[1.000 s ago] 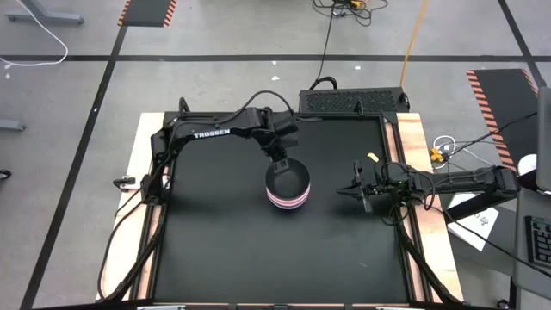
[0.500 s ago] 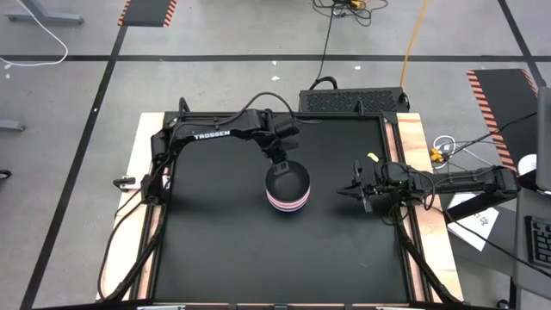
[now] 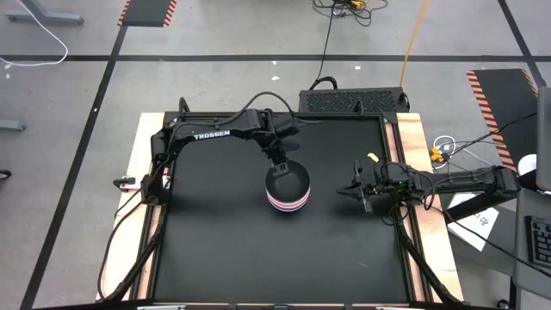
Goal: Nest bowls inside each other
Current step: Return to Home Position
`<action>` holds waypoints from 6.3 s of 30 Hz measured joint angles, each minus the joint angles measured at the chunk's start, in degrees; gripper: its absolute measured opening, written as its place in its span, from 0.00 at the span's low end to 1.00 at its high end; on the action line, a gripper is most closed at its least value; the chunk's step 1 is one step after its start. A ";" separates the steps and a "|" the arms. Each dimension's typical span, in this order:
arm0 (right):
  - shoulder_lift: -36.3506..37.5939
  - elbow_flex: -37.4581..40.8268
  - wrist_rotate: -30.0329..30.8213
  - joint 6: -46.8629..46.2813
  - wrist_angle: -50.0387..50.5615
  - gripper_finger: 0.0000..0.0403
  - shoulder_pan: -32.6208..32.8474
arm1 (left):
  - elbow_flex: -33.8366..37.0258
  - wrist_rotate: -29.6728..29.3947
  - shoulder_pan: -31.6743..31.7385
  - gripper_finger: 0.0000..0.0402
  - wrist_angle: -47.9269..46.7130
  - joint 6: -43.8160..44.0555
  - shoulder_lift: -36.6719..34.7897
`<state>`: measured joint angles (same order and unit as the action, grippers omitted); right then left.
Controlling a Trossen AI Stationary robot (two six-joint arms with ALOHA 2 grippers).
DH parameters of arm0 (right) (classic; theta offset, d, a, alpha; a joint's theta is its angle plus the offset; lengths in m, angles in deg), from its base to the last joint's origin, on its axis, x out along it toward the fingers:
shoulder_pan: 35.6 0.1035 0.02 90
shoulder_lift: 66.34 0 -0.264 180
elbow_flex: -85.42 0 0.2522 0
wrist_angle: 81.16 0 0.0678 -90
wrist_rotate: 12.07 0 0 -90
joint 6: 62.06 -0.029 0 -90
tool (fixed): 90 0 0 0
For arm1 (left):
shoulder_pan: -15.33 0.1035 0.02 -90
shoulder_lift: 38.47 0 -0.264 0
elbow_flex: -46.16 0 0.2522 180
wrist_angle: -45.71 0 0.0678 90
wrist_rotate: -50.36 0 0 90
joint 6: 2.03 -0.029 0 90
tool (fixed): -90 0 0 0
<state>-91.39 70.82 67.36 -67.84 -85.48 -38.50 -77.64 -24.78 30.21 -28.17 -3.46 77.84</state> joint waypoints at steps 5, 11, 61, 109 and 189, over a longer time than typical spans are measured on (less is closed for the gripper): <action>0.03 0.00 0.00 0.00 0.12 0.00 0.01 | 0.00 0.62 0.77 0.53 -0.94 -2.10 -0.82; -0.02 0.00 0.00 0.00 0.34 0.00 0.01 | 0.00 0.49 1.80 0.62 -4.82 -4.92 -5.69; -0.63 0.00 0.00 -2.54 -0.47 0.00 0.01 | 94.57 -10.90 1.76 0.00 69.70 17.73 -85.82; -10.93 -2.30 8.80 -0.59 -13.84 0.00 -10.90 | 109.46 3.27 4.25 0.00 70.70 8.92 -98.88; 24.94 -7.30 10.78 5.80 19.05 0.00 5.40 | 106.53 26.47 12.20 0.00 74.09 8.12 -107.38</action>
<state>-66.46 63.52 78.13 -62.05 -66.42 -33.10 28.89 1.69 42.41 45.92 4.66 -29.54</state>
